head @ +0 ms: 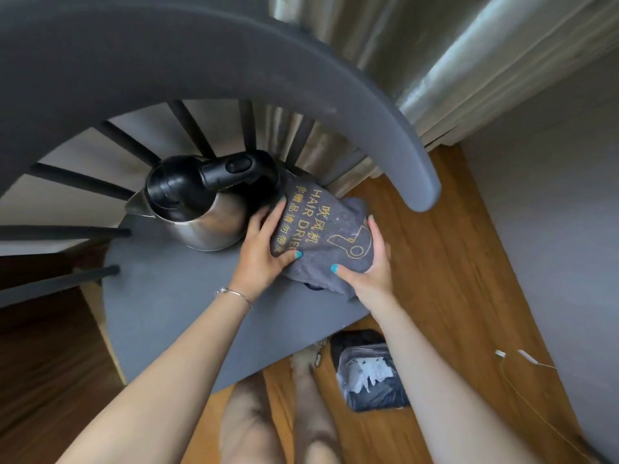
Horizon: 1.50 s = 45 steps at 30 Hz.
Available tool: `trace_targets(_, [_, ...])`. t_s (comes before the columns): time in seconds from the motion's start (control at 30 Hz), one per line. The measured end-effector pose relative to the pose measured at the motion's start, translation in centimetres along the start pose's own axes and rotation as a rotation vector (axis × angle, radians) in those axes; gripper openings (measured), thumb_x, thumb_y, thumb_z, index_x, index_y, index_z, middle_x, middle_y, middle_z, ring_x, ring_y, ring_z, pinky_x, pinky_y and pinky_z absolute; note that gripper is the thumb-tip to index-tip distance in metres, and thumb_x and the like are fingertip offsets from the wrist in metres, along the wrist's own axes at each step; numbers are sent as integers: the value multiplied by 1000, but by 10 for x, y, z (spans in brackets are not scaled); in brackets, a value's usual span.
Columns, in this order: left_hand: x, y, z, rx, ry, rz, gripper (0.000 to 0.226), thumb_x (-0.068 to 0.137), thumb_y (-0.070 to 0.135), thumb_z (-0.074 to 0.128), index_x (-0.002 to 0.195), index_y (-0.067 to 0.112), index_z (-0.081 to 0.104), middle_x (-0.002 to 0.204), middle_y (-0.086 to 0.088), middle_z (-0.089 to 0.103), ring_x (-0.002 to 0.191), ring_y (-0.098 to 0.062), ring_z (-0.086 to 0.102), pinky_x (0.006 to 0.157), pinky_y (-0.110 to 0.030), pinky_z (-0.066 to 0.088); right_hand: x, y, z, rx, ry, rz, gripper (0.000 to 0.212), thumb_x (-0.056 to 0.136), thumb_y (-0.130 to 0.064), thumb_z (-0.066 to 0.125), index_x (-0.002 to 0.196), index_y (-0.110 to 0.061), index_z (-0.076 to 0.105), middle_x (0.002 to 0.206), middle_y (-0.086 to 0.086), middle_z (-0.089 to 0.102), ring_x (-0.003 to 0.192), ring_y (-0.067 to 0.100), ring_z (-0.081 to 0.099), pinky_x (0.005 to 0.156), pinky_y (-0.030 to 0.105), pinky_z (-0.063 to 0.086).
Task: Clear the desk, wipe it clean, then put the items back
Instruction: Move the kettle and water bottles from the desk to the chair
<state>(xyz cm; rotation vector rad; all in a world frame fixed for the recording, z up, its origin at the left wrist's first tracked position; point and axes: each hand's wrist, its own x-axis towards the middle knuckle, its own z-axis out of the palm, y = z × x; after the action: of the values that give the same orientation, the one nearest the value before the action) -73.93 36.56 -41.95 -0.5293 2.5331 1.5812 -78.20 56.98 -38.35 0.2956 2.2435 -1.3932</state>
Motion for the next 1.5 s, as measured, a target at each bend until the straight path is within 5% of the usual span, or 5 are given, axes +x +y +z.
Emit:
trace_targets(0.2, [-15,3,11,246,47,56,96,70,27,84,149,33,30,157,-8,17,143,-28,16,119,-41,18,-8,8,17,-83,1,14,108,75,-2,78,143,-57,15,150,-3,17,139,12,32,113,32,34])
trace_targets(0.73, [-58,-29,-6,305,-10,-76,106,73,15,79,155,24,12,160,-7,17,146,-24,18,118,-36,20,-27,47,-1,-116,-71,254,109,62,-50,79,152,-34,19,160,-6,18,146,10,19,120,39,21])
trace_targets(0.93, [-135,-74,-11,506,-89,-236,77,82,34,64,150,18,32,158,-11,23,146,-35,20,115,-51,26,-49,74,-30,-386,-228,179,110,67,-20,86,144,-51,15,162,-6,10,148,14,11,120,38,20])
trace_targets(1.27, [-183,-51,-9,126,19,-634,48,88,6,61,135,4,52,161,-10,9,148,-23,15,116,-28,19,-60,59,-29,-572,-260,392,99,74,-17,80,153,-24,20,154,9,31,142,29,30,115,42,30])
trace_targets(1.5, [-265,-17,-6,-114,156,-916,44,87,12,67,128,5,55,141,-15,46,127,-25,48,101,-23,31,-132,26,-10,-727,-585,357,62,82,-11,72,139,-15,48,142,6,50,127,18,50,96,19,38])
